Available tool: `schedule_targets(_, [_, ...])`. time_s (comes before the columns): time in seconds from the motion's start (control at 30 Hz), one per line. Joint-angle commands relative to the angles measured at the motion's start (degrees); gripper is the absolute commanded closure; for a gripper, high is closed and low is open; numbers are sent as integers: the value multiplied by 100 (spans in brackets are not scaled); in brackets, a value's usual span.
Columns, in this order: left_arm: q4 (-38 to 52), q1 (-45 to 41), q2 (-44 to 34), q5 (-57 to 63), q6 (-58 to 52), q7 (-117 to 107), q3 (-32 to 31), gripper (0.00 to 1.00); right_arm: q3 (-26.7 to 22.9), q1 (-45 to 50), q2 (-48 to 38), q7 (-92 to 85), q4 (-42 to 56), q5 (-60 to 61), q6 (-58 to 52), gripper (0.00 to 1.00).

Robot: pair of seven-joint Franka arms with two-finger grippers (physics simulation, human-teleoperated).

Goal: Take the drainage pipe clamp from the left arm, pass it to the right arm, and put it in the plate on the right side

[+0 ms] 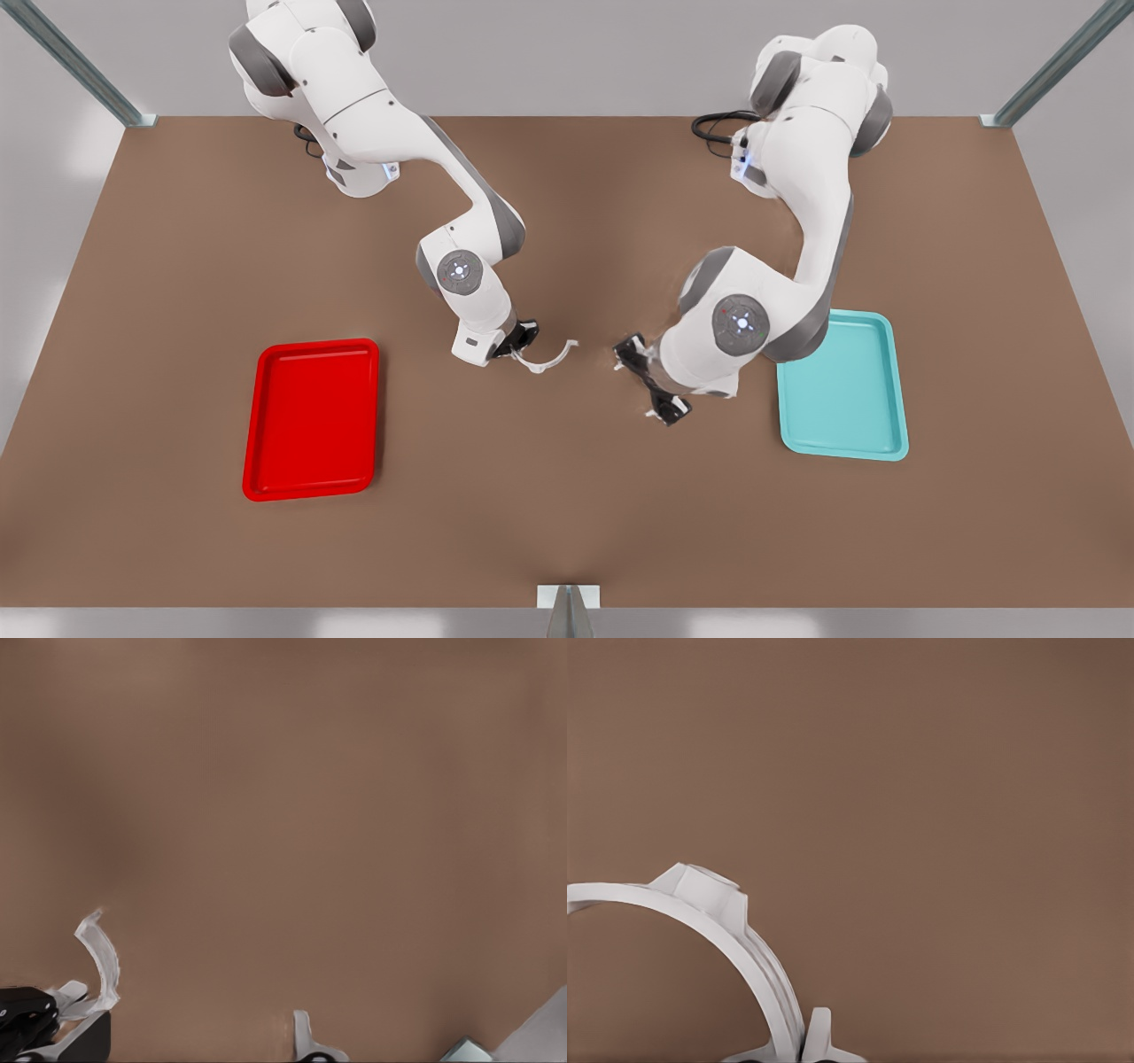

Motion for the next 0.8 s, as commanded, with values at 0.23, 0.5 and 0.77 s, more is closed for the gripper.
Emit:
schedule_targets(0.23, [-2373, 1432, -2386, 1216, -2408, 14396, -38, 0, -1420, -409, -190, 184, -67, -381, -849, 79])
schedule_targets(0.5, [-2347, 1405, -2324, 1005, -2435, 14352, -73, 0, -1517, -2044, 486, -2180, 434, -751, -550, 79])
schedule_targets(0.77, [-2347, 1537, -2298, 1023, -2285, 14396, -82, 0, -1517, -2299, 653, -2629, -15, -803, 153, 79])
